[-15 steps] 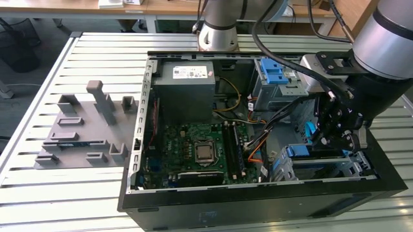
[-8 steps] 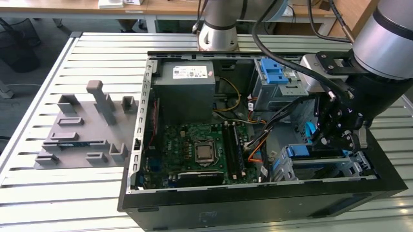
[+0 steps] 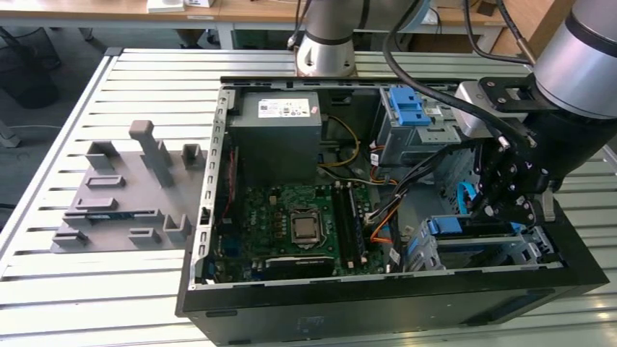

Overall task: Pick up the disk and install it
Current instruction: 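Insert the second disk wire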

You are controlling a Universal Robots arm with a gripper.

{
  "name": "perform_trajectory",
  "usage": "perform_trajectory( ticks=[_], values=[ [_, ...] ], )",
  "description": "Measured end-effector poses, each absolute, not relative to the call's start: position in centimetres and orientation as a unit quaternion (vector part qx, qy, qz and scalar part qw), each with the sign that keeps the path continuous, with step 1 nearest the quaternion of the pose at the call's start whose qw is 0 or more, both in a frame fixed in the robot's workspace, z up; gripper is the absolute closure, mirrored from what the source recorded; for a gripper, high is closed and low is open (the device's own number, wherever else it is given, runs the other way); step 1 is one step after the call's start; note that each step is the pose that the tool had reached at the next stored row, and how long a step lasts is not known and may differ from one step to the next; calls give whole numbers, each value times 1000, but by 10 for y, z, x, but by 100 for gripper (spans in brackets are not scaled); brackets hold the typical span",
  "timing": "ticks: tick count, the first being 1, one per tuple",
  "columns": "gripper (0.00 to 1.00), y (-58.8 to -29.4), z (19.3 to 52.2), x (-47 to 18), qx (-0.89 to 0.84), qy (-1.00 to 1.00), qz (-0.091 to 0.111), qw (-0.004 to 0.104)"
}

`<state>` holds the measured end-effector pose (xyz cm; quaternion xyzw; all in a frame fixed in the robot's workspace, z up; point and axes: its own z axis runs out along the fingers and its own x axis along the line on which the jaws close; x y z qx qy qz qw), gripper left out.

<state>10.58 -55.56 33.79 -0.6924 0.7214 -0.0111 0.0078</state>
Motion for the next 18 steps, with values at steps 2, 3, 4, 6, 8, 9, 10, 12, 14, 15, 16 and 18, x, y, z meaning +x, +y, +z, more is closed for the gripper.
perform_trajectory(
  ticks=[2, 3, 4, 6, 8, 9, 10, 12, 14, 15, 16, 18],
  values=[
    [84, -556, 338, 106, -692, 721, -11, 8],
    [84, -556, 338, 106, -692, 721, -11, 8],
    [84, -556, 338, 106, -692, 721, -11, 8],
    [84, -556, 338, 108, -692, 721, -11, 8],
    [84, -556, 338, 109, -692, 721, -11, 8],
    [84, -556, 338, 109, -692, 721, -11, 8],
    [84, -556, 338, 109, -692, 721, -11, 8],
    [84, -556, 338, 109, -692, 721, -11, 8],
    [84, -556, 338, 109, -692, 721, -11, 8],
    [84, -556, 338, 109, -692, 721, -11, 8],
    [84, -556, 338, 109, -692, 721, -11, 8],
    [84, -556, 338, 109, -692, 721, -11, 8]
  ],
)
